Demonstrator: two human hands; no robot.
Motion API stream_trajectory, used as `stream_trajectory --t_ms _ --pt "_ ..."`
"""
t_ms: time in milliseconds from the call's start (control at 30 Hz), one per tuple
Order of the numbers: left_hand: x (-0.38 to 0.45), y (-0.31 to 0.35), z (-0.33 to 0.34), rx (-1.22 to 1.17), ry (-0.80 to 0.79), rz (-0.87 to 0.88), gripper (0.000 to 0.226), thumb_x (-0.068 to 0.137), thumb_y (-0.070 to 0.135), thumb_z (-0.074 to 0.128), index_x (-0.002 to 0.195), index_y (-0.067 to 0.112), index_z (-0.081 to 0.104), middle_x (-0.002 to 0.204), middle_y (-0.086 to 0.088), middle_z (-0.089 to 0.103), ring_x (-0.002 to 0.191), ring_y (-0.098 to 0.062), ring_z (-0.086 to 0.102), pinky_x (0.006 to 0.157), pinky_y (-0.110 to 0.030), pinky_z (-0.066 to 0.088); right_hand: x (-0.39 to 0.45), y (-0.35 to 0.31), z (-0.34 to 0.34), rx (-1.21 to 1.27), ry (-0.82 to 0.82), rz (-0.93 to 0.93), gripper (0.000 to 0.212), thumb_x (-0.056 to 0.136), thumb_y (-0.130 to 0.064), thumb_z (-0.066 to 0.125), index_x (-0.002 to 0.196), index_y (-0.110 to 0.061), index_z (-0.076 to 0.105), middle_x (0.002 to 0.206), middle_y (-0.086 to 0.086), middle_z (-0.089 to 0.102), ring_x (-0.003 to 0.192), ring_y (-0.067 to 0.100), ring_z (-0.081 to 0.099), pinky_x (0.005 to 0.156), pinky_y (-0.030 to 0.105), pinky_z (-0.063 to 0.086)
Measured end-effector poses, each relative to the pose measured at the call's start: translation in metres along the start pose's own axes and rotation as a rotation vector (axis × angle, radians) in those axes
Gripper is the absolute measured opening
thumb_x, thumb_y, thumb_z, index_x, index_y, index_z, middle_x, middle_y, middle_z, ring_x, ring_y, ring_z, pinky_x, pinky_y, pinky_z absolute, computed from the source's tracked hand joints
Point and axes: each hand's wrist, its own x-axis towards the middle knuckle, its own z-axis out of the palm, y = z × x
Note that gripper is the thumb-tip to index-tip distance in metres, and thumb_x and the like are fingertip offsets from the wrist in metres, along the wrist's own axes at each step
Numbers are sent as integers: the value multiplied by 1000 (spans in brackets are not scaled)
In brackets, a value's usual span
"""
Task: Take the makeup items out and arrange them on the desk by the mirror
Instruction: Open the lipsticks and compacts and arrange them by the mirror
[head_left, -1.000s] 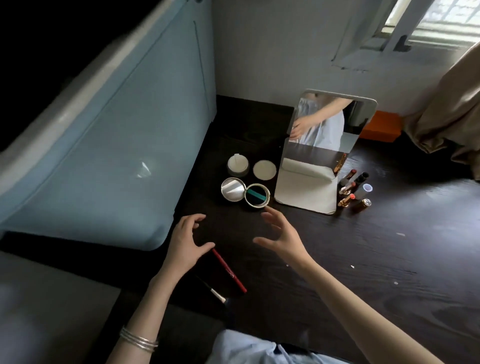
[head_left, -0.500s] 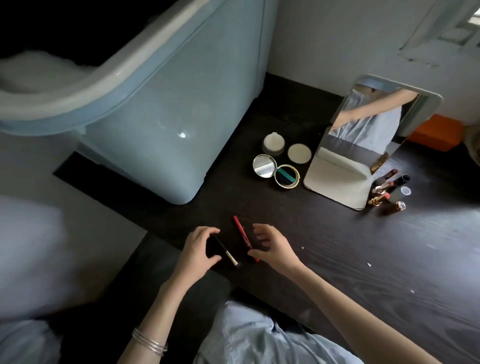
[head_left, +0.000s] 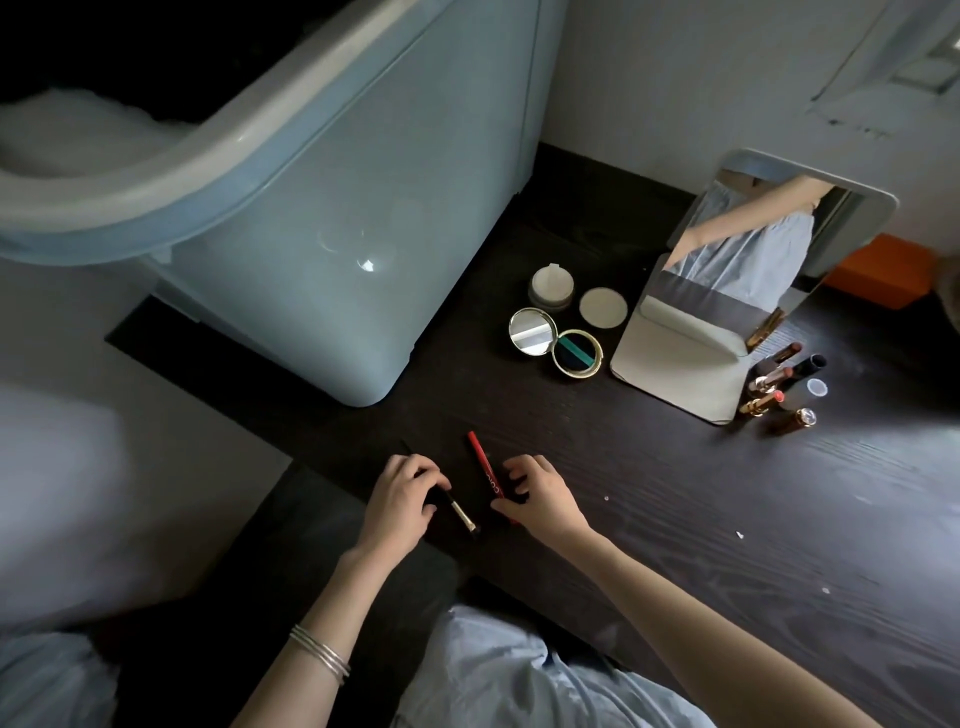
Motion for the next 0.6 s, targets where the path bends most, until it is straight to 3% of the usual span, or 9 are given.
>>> stream_trajectory --t_ms 200,333,467,600 --pt "12 -3 -4 127 -41 67 30 57 12 86 78 23 69 95 5 62 99 -22 57 80 -34 51 -2 4 -2 37 1 11 51 78 -22 74 124 -14 52 108 -5 46 90 10 54 79 19 47" --pt "23 2 -4 147 -82 120 14 74 18 76 86 21 68 104 4 59 112 -20 48 90 -34 42 -6 14 -10 75 45 34 46 78 -20 74 120 -14 55 106 -4 49 87 9 55 76 13 45" --pt "33 11 2 141 -102 191 16 70 17 78 82 22 68 96 6 61 106 -20 52 86 -34 45 -12 24 -21 112 120 64 40 78 -17 74 114 -13 58 103 -2 53 79 3 54 66 1 39" --pt "45 30 11 138 -116 267 21 67 18 80 81 25 67 95 8 61 101 -19 55 82 -31 43 -23 36 -36 155 203 108 35 79 -16 73 112 -13 60 101 -1 56 76 -1 53 66 0 38"
